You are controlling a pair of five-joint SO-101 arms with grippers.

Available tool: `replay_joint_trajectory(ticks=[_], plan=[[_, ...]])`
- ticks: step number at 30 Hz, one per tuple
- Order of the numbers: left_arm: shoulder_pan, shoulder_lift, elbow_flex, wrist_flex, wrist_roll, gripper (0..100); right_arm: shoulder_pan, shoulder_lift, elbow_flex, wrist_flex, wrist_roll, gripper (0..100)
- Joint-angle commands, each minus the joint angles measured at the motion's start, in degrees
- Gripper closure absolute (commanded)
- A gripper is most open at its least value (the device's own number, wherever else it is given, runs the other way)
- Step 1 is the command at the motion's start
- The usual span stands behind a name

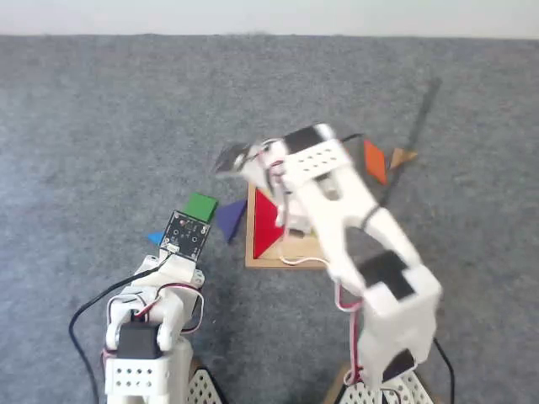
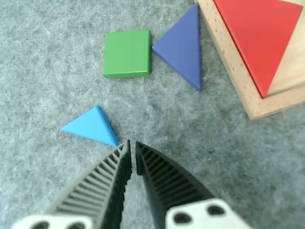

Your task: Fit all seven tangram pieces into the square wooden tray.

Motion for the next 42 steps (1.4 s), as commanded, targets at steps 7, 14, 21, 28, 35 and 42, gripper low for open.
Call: replay_joint_trajectory(ticks=[7, 14, 21, 28, 35, 42], plan=[[-0.26, -1.32, -0.40, 0.18, -0.62, 98, -4.26, 12.53, -17.32, 10.68, 18.11, 99.1], [-0.26, -1.32, -0.40, 0.18, -0.62, 98, -4.26, 17.63, -24.97, 13.85, 24.88, 99.1], [-0.26, -1.32, -0.40, 0.18, -0.62, 98, -4.26, 23.60, -31.21, 14.02, 24.97, 97.2], [-0.26, -1.32, -0.40, 0.18, -0.62, 98, -4.18, 23.96, -32.00, 14.11, 22.51, 78.2], [-0.26, -1.32, -0.40, 0.18, -0.62, 98, -3.82, 23.96, -38.24, 14.37, 19.60, 80.0], [-0.26, -1.32, -0.40, 0.18, -0.62, 98, -3.82, 23.52, -39.91, 14.46, 18.73, 80.1]])
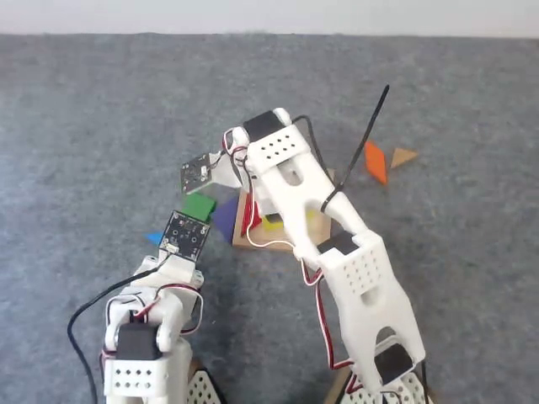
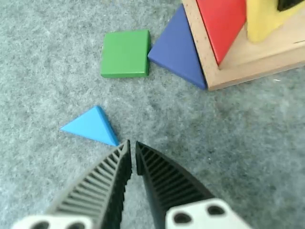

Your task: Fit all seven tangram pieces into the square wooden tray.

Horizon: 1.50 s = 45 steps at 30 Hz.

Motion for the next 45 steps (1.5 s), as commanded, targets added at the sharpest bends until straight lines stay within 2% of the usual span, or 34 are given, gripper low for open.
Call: replay_joint_trajectory(ticks=[1, 6, 11, 16, 21, 24, 28, 31, 35, 40, 42, 45], plan=[[-0.26, -1.32, -0.40, 0.18, -0.62, 98, 0.22, -1.89, -2.90, 1.98, -0.88, 80.1], [-0.26, -1.32, -0.40, 0.18, -0.62, 98, 1.27, -5.93, -2.81, 2.07, -1.05, 80.0], [-0.26, -1.32, -0.40, 0.18, -0.62, 98, 3.82, -10.24, -3.08, 1.89, -5.54, 79.9], [-0.26, -1.32, -0.40, 0.18, -0.62, 98, 5.41, -19.82, -2.81, 1.89, -17.32, 80.8], [-0.26, -1.32, -0.40, 0.18, -0.62, 98, 5.32, -30.81, -0.97, 1.63, -28.66, 92.2], [-0.26, -1.32, -0.40, 0.18, -0.62, 98, 5.14, -33.10, 6.51, 0.57, -34.55, 89.7], [-0.26, -1.32, -0.40, 0.18, -0.62, 98, 5.05, -38.29, 22.15, -11.30, -36.92, 92.0], [-0.26, -1.32, -0.40, 0.18, -0.62, 98, 4.88, -49.01, 34.11, -21.49, -38.24, 93.5], [-0.26, -1.32, -0.40, 0.18, -0.62, 98, 5.05, -62.02, 53.01, -28.79, -42.46, 92.0], [-0.26, -1.32, -0.40, 0.18, -0.62, 98, 5.58, -65.63, 80.44, -50.42, -44.31, 90.3], [-0.26, -1.32, -0.40, 0.18, -0.62, 98, 6.55, -64.84, 85.10, -56.92, -46.86, 90.3], [-0.26, -1.32, -0.40, 0.18, -0.62, 98, 7.96, -62.99, 85.80, -57.98, -47.74, 90.3]])
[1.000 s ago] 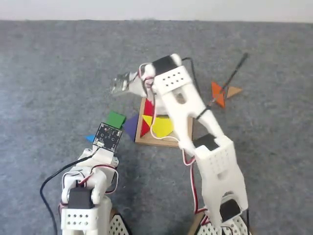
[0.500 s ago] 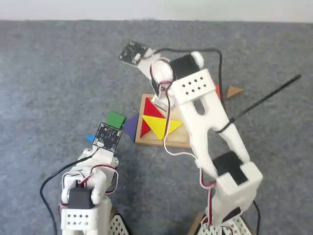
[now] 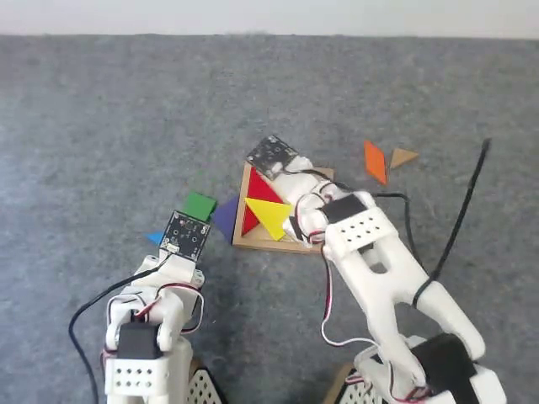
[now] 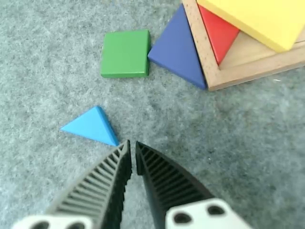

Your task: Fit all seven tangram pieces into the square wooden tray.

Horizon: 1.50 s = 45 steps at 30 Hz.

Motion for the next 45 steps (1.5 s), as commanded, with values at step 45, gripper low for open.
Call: replay_joint_trajectory(ticks=[45], plan=[[-0.26, -1.32, -0.40, 0.18, -0.62, 98, 3.21, 11.21, -5.45, -9.98, -13.98, 90.8]])
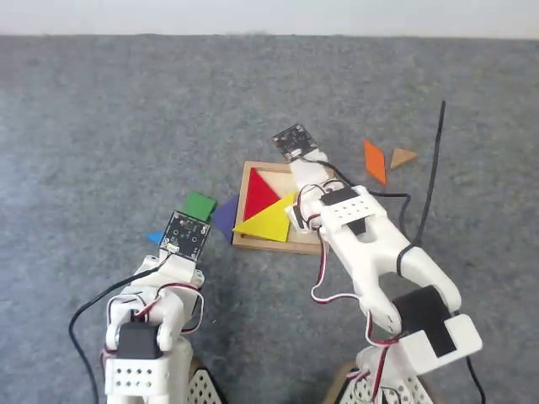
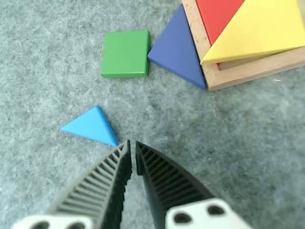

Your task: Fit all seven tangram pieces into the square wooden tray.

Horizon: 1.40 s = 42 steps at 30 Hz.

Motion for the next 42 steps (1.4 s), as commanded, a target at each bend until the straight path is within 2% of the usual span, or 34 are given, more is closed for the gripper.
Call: replay_joint_trajectory(ticks=[1, 8, 18, 22, 27, 35, 42], plan=[[-0.26, -1.32, -0.40, 0.18, -0.62, 98, -2.15, -8.48, -1.41, 2.51, -0.53, 90.8], [-0.26, -1.32, -0.40, 0.18, -0.62, 98, -11.38, -20.79, 8.09, 2.51, 4.04, 90.8], [-0.26, -1.32, -0.40, 0.18, -0.62, 98, -19.74, -12.35, 6.68, 0.22, 7.38, 90.4], [-0.26, -1.32, -0.40, 0.18, -0.62, 98, -19.65, -9.63, 4.92, 0.57, 7.47, 89.8], [-0.26, -1.32, -0.40, 0.18, -0.62, 98, -19.30, -7.60, 3.69, 0.13, 7.38, 80.9], [-0.26, -1.32, -0.40, 0.18, -0.62, 98, -14.37, -2.68, -1.76, 0.66, 7.65, 80.8], [-0.26, -1.32, -0.40, 0.18, -0.62, 98, -12.00, 0.66, -5.63, 0.57, 11.87, 80.9]])
